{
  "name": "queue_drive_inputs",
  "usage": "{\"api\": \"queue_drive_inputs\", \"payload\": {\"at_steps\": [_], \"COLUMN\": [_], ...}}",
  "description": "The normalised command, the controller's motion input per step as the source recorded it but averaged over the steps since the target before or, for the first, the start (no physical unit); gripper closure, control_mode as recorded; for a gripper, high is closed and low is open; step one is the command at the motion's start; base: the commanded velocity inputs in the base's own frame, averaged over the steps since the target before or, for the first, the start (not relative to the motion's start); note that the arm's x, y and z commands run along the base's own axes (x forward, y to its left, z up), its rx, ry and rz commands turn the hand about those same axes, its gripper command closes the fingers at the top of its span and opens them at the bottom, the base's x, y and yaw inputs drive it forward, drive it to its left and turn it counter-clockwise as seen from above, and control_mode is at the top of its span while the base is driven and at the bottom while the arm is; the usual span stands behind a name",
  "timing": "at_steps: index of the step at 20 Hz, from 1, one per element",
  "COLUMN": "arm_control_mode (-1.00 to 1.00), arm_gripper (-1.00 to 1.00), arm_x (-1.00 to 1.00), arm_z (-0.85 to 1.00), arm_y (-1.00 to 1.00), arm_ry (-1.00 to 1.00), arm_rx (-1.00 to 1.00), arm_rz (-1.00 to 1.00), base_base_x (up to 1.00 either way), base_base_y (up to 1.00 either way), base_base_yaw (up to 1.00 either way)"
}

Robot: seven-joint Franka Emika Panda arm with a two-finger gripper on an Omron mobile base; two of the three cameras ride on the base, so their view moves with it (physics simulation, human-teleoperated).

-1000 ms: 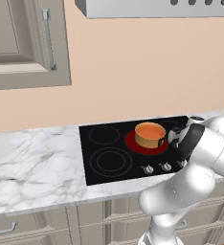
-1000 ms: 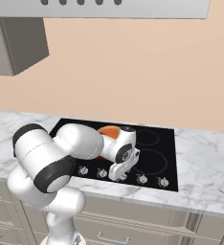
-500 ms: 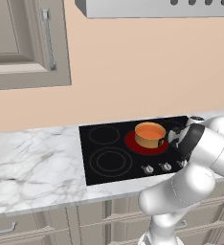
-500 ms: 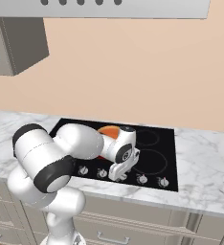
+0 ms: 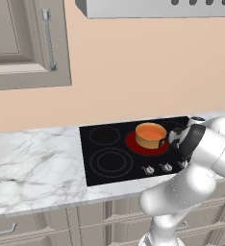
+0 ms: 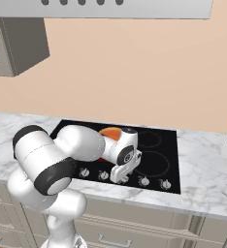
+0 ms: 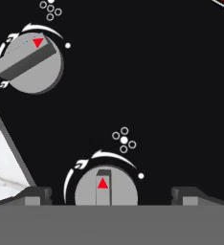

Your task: Wait until the marinara sauce is simmered to a deep red color and then turn off the stove.

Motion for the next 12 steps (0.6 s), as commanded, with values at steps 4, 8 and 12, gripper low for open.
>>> {"api": "queue_drive_inputs", "payload": {"at_steps": [4,8,12], "arm_control_mode": [-1.00,-1.00,-1.00], "arm_gripper": [-1.00,-1.00,-1.00], "arm_x": [0.00,0.00,0.00], "arm_z": [0.00,0.00,0.00], "arm_y": [0.00,0.00,0.00], "arm_ry": [0.00,0.00,0.00], "arm_rx": [0.00,0.00,0.00], "arm_rz": [0.00,0.00,0.00], "base_base_x": [0.00,0.00,0.00], "base_base_y": [0.00,0.00,0.00], "base_base_yaw": [0.00,0.00,0.00]}}
